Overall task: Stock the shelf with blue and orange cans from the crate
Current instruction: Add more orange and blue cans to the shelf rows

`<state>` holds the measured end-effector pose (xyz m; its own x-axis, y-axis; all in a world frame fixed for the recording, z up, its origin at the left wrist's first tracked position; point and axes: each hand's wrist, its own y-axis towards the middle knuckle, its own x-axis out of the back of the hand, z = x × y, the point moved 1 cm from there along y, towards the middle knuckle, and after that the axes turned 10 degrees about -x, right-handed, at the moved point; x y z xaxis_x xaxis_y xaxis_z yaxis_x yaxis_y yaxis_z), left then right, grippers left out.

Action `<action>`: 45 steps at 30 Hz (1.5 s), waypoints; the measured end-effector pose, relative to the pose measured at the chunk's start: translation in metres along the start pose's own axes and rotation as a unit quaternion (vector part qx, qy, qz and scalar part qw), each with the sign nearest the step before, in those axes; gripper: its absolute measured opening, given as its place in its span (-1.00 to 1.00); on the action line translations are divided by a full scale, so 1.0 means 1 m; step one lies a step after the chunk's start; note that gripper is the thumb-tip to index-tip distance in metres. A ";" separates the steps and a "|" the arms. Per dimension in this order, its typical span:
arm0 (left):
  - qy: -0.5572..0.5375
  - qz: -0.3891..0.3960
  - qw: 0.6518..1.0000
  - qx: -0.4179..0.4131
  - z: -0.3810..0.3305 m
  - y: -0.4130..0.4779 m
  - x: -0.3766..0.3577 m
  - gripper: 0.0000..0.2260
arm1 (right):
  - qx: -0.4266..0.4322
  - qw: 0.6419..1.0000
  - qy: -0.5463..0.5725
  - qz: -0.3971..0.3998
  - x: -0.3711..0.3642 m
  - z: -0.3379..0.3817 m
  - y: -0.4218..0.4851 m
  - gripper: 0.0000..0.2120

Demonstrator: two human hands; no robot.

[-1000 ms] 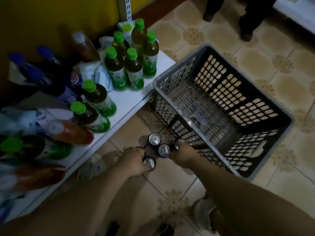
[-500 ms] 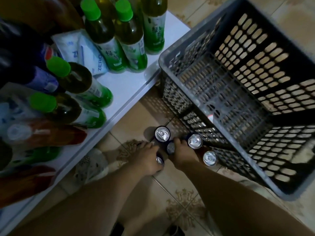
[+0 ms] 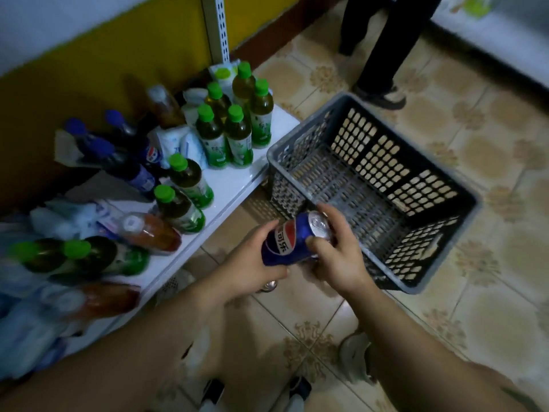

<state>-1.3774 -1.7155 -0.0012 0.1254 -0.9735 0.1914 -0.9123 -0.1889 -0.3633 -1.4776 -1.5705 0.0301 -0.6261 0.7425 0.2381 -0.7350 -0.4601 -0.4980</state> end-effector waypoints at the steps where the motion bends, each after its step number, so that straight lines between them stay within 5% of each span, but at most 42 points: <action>1: -0.007 -0.007 1.000 -0.015 -0.014 -0.009 0.005 -0.16 | 0.011 0.999 0.047 -0.002 -0.001 0.014 -0.009 -0.42; 8: -0.031 -0.131 0.981 -0.137 -0.129 -0.119 0.049 -0.36 | 0.048 0.952 0.302 0.031 -0.041 0.133 -0.106 -0.67; 14: -0.025 -0.237 0.951 -0.197 -0.164 -0.228 0.089 -0.39 | 0.156 0.974 0.143 0.080 -0.098 0.206 -0.192 -0.33; 20: -0.011 -0.350 0.917 -0.191 -0.161 -0.351 0.137 -0.28 | 0.216 0.952 0.120 0.181 -0.175 0.252 -0.260 -0.49; 29: 0.119 -0.479 0.866 -0.073 -0.128 -0.510 0.221 -0.61 | 0.269 0.894 0.052 0.355 -0.322 0.303 -0.344 -0.36; 33: 0.280 -0.513 0.808 0.076 -0.107 -0.567 0.259 -0.49 | 0.290 0.879 0.001 0.377 -0.364 0.318 -0.364 -0.34; 38: 0.380 -0.455 0.769 0.239 -0.072 -0.598 0.295 -0.38 | 0.304 0.870 -0.030 0.387 -0.398 0.327 -0.363 -0.36; 45: 0.395 -0.455 0.756 0.257 -0.063 -0.582 0.304 -0.32 | 0.349 0.841 -0.097 0.401 -0.428 0.336 -0.330 -0.38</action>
<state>-0.8328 -1.8930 0.3264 0.1525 -0.0685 0.9859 -0.2908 -0.9565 -0.0215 -1.0551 -1.9001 0.3727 -0.9746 -0.0049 0.2241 0.0125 -0.9994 0.0324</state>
